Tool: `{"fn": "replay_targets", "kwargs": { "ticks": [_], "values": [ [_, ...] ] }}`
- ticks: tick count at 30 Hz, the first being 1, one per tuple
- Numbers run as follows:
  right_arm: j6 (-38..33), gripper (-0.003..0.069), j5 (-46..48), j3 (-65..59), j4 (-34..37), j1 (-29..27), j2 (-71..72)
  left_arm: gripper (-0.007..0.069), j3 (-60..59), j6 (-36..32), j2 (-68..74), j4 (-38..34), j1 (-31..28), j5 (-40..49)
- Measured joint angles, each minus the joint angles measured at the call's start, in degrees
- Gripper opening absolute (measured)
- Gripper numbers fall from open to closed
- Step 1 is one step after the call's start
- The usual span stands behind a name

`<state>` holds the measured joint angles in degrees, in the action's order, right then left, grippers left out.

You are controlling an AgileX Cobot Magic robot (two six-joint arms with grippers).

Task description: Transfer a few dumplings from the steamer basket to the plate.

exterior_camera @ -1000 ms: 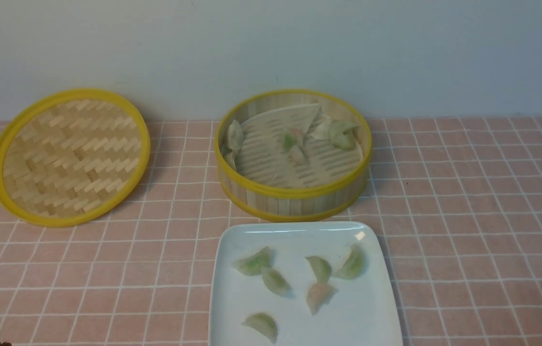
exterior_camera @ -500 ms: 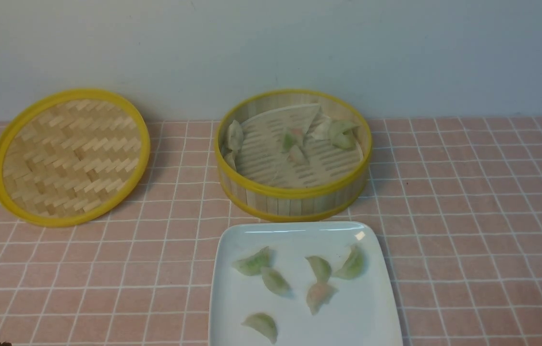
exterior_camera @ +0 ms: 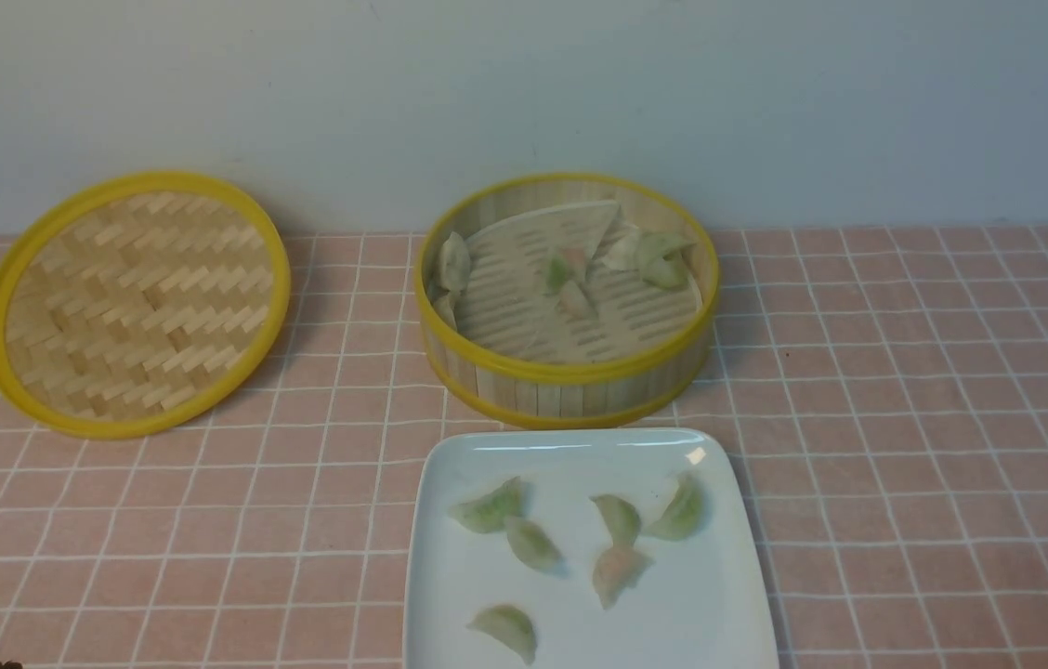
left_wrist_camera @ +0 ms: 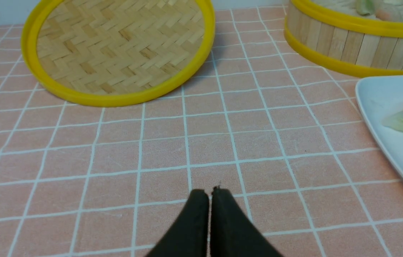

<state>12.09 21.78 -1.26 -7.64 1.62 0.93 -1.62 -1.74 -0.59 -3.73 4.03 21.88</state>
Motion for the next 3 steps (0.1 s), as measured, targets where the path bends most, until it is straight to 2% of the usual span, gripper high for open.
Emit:
{"fn": "replay_targets", "kwargs": {
  "ticks": [3],
  "values": [
    [0.0, -0.0015, 0.0, 0.0, 0.0, 0.0, 0.0, -0.0006, 0.0, 0.0, 0.0, 0.0, 0.0, 0.0]
  ]
}}
